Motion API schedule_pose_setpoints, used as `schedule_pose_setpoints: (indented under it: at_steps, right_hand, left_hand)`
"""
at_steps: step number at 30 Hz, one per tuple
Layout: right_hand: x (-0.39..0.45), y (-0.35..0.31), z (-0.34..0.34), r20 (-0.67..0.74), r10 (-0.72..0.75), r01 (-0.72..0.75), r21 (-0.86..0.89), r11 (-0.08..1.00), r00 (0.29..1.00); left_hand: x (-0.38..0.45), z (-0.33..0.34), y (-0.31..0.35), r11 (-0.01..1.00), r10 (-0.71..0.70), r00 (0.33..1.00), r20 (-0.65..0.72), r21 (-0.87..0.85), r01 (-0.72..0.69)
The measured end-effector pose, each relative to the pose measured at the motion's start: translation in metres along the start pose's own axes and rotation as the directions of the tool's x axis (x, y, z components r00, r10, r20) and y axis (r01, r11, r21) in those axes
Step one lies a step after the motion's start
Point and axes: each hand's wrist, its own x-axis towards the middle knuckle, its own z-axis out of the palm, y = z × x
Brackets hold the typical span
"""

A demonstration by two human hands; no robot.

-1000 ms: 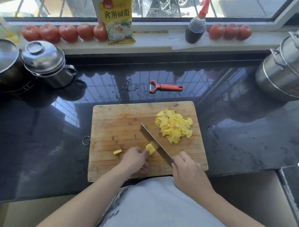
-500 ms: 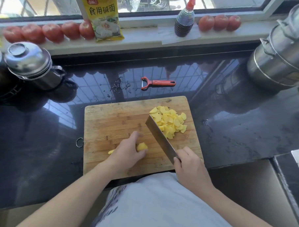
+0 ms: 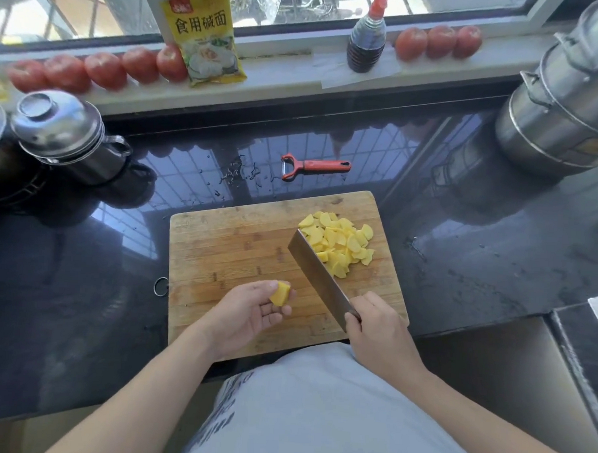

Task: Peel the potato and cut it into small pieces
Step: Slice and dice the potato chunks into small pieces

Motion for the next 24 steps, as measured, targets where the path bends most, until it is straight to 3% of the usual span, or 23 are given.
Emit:
schedule_pose_setpoints:
  at_steps: [2, 3, 4, 5, 6, 7, 9, 13, 14, 16, 18, 19, 24]
  right_hand:
    - [-0.001, 0.000, 0.000, 0.008, 0.009, -0.009, -0.002, 1.000, 1.000]
    - [-0.001, 0.001, 0.000, 0.010, 0.011, -0.011, -0.006, 1.000, 1.000]
    - [-0.001, 0.001, 0.000, 0.014, 0.013, -0.013, -0.009, 1.000, 1.000]
    - [-0.001, 0.002, 0.000, 0.021, 0.015, -0.014, -0.011, 1.000, 1.000]
    - [-0.001, 0.002, 0.001, 0.030, 0.017, -0.016, -0.011, 1.000, 0.999]
    - [-0.001, 0.002, 0.002, 0.037, 0.015, -0.015, -0.014, 1.000, 0.999]
    - [-0.001, 0.000, 0.003, 0.039, -0.001, 0.003, -0.030, 1.000, 0.999]
    - [-0.002, 0.000, 0.005, 0.033, -0.072, 0.074, -0.057, 0.996, 0.997]
    - [-0.003, 0.001, 0.005, 0.031, -0.094, 0.096, -0.063, 0.993, 0.995]
    - [-0.005, 0.003, 0.006, 0.001, -0.142, 0.142, -0.065, 0.988, 0.990]
    - [-0.007, 0.004, 0.007, -0.008, -0.174, 0.173, -0.064, 0.983, 0.985]
    - [-0.007, 0.003, 0.007, -0.003, -0.192, 0.192, -0.077, 0.978, 0.981]
    - [-0.005, 0.004, 0.012, -0.010, -0.269, 0.266, -0.130, 0.955, 0.963]
  left_hand:
    - [0.000, 0.000, 0.000, 0.927, 0.102, 0.990, -0.094, 0.370, -0.061]
    - [0.003, -0.002, 0.000, 0.739, 0.208, 0.971, -0.116, 0.669, -0.079]
    - [0.006, -0.002, -0.002, 0.453, 0.313, 0.947, -0.079, 0.888, -0.076]
    - [0.009, -0.002, -0.007, 0.179, 0.400, 0.917, -0.009, 0.981, -0.068]
    - [0.013, 0.000, -0.013, 0.003, 0.461, 0.885, 0.059, 0.998, -0.068]
    - [0.016, 0.002, -0.020, -0.080, 0.502, 0.859, 0.101, 0.994, -0.070]
    - [0.022, 0.009, -0.034, -0.101, 0.576, 0.810, 0.112, 0.993, -0.066]
    - [0.021, 0.011, -0.046, 0.093, 0.661, 0.751, -0.011, 0.993, -0.067]
    - [0.018, 0.007, -0.047, 0.074, 0.696, 0.718, 0.025, 0.992, -0.105]
    - [0.015, -0.007, -0.052, -0.143, 0.759, 0.603, 0.246, 0.966, -0.214]
    - [0.018, -0.021, -0.057, -0.397, 0.719, 0.493, 0.489, 0.872, -0.286]
    - [0.022, -0.026, -0.058, -0.459, 0.686, 0.472, 0.554, 0.833, -0.310]
    - [0.032, -0.030, -0.065, -0.460, 0.661, 0.495, 0.564, 0.825, -0.327]
